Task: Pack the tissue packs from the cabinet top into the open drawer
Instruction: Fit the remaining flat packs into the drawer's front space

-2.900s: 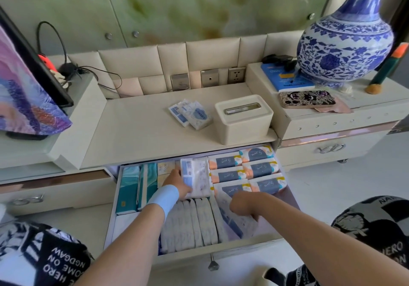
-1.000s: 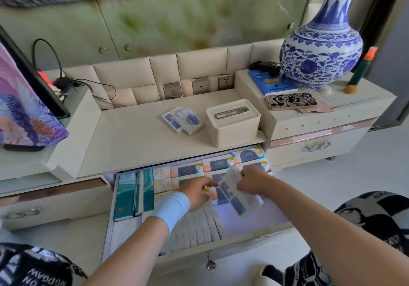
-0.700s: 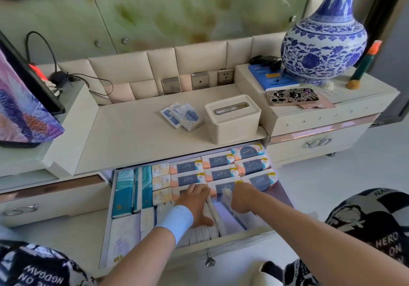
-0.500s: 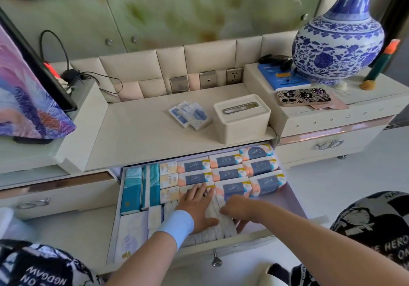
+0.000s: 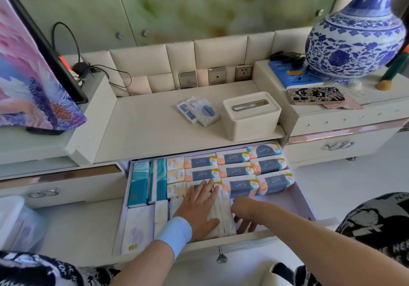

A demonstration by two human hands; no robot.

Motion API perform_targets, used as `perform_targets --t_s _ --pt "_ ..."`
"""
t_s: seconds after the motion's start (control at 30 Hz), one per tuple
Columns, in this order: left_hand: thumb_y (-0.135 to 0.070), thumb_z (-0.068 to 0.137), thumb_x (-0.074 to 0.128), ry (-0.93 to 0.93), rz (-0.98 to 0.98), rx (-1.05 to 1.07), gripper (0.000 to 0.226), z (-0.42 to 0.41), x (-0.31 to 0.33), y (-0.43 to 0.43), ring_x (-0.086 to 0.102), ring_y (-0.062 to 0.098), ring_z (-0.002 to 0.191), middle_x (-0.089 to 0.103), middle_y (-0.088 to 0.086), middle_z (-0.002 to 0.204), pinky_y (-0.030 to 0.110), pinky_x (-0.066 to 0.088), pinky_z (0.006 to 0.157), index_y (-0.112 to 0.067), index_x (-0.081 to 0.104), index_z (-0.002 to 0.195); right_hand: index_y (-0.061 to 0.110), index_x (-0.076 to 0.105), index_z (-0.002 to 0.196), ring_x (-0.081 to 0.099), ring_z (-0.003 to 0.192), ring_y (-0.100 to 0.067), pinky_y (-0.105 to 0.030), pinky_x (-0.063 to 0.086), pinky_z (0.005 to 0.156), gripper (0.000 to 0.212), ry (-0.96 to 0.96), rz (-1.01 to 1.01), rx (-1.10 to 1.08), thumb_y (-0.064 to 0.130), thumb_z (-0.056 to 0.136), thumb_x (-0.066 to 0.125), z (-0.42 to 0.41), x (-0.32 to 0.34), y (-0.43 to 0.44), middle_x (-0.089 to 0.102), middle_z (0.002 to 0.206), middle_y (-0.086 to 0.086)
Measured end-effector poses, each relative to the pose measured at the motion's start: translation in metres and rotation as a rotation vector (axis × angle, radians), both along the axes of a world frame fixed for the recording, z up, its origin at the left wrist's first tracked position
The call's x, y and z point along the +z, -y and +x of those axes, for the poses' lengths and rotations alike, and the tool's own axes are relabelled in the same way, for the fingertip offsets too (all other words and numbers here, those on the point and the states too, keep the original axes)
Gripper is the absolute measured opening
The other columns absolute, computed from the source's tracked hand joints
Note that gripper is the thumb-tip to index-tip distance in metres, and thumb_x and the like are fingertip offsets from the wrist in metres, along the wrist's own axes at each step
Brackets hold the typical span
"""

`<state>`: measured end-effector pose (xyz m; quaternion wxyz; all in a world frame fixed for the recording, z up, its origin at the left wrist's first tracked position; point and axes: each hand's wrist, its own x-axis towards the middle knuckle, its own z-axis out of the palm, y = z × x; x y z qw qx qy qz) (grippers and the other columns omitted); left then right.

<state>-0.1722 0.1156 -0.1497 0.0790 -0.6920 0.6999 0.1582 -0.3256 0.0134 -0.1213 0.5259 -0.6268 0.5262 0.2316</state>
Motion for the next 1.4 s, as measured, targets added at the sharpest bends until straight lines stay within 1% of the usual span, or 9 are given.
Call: perform_targets --t_s 0.1,0.3,0.47,0.57,0.7,1.0,1.2,1.33,1.4 --pt "-0.073 0.087 0.035 0.011 0.069 -0.026 0.098 -0.007 -0.001 0.000 -0.022 0.021 0.148 -0.029 -0.002 0.159 0.048 -0.003 0.121 -0.024 -0.017 0.154 0.012 0.045 0.132 0.075 0.079 -0.021 -0.035 0.061 0.078 0.032 -0.089 -0.128 0.089 0.017 0.100 0.041 0.009 0.003 -0.003 0.070 0.112 -0.012" --pt "-0.070 0.087 0.043 -0.042 0.111 0.009 0.096 0.002 0.010 0.003 -0.012 0.018 0.150 -0.019 -0.006 0.162 0.043 -0.002 0.122 -0.027 -0.009 0.156 0.018 0.040 0.140 0.073 0.084 -0.019 -0.036 0.060 0.077 0.040 -0.006 -0.077 0.199 0.018 0.099 0.038 0.006 0.005 0.000 0.065 0.123 -0.008" --pt "-0.061 0.093 0.044 -0.169 0.036 0.110 0.079 0.009 0.034 0.017 0.009 0.019 0.149 0.004 -0.008 0.164 0.040 0.014 0.121 -0.029 0.010 0.156 0.007 0.055 0.128 0.069 0.088 -0.024 -0.033 0.053 0.071 0.034 -0.161 -0.457 0.449 0.021 0.098 0.049 0.014 0.024 0.013 0.061 0.125 -0.013" --pt "-0.054 0.094 0.049 -0.223 -0.044 0.173 0.068 0.019 0.050 0.032 0.025 0.021 0.143 0.023 -0.005 0.159 0.038 0.026 0.116 -0.028 0.027 0.153 0.007 0.065 0.112 0.066 0.100 -0.032 -0.041 0.054 0.083 0.029 -0.101 -0.593 0.389 0.019 0.092 0.049 0.025 0.047 0.024 0.067 0.108 -0.013" --pt "-0.047 0.093 0.054 -0.232 -0.098 0.228 0.058 0.040 0.077 0.062 0.036 0.022 0.137 0.040 -0.003 0.149 0.036 0.035 0.109 -0.027 0.039 0.146 0.013 0.066 0.115 0.063 0.105 -0.029 -0.035 0.052 0.087 0.030 0.043 -0.722 0.295 0.017 0.091 0.049 0.051 0.082 0.044 0.066 0.114 -0.008" --pt "-0.042 0.096 0.051 0.014 -0.117 0.217 0.064 0.112 0.128 0.138 0.035 0.026 0.137 0.034 0.003 0.154 0.044 0.036 0.109 -0.025 0.025 0.152 0.022 0.040 0.146 0.045 0.132 -0.028 -0.033 0.038 0.109 0.053 0.115 -0.879 0.286 0.018 0.094 0.049 0.130 0.118 0.119 0.039 0.148 -0.009" --pt "-0.039 0.096 0.050 -0.029 -0.098 0.338 0.061 0.158 0.109 0.175 0.036 0.028 0.136 0.034 0.004 0.152 0.043 0.038 0.107 -0.022 0.027 0.150 0.016 0.029 0.147 0.041 0.130 -0.037 -0.042 0.039 0.108 0.063 -0.002 -0.913 0.317 0.032 0.093 0.056 0.176 0.086 0.169 0.033 0.142 -0.016" --pt "-0.039 0.096 0.051 -0.063 -0.079 0.347 0.064 0.173 0.099 0.194 0.035 0.029 0.138 0.031 0.006 0.155 0.043 0.035 0.110 -0.021 0.024 0.152 0.029 0.015 0.153 0.013 0.145 -0.045 -0.052 0.026 0.116 0.073 -0.154 -0.794 0.364 0.043 0.094 0.055 0.197 0.072 0.191 0.007 0.158 -0.019" --pt "-0.038 0.096 0.051 -0.102 -0.110 0.365 0.063 0.180 0.098 0.204 0.035 0.030 0.137 0.031 0.006 0.154 0.044 0.036 0.109 -0.024 0.025 0.151 0.037 0.017 0.151 0.022 0.141 -0.043 -0.054 0.029 0.113 0.074 -0.074 -0.774 0.310 0.042 0.090 0.059 0.205 0.065 0.196 0.018 0.154 -0.017"
